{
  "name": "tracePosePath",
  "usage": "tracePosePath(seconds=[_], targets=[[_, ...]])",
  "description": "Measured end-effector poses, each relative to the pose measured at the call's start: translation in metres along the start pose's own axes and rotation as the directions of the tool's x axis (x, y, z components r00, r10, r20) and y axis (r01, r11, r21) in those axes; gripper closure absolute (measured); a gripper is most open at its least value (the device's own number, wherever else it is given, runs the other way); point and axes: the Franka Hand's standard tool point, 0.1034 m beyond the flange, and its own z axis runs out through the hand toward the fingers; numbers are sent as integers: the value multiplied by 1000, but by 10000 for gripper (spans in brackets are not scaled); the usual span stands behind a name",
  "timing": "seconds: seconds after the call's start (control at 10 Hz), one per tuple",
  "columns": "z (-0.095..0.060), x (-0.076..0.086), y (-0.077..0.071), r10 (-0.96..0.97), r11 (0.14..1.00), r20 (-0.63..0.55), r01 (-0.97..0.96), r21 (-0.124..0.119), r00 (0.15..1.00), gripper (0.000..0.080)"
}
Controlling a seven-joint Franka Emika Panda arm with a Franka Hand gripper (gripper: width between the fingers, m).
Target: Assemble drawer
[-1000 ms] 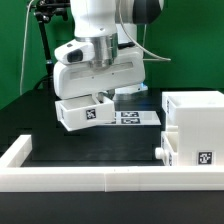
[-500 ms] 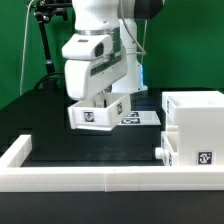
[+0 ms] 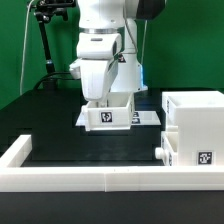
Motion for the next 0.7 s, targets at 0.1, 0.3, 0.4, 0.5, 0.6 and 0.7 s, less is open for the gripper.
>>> tracePosePath(seconds=[0.1,0.3,0.4,0.5,0.6,0.7], targets=[[1,-4,5,-73,997,-3,73,-14,997,755],[-5,-10,25,-174,984,2,174,-41,985,755],[-8,-11,34,-193,980,6,193,-53,981,755],[-10,-11,41,-196,979,8,196,-62,981,755],[-8,-11,39,-192,980,7,192,-57,981,755],[-7,-12,39,-191,980,7,191,-56,981,755]])
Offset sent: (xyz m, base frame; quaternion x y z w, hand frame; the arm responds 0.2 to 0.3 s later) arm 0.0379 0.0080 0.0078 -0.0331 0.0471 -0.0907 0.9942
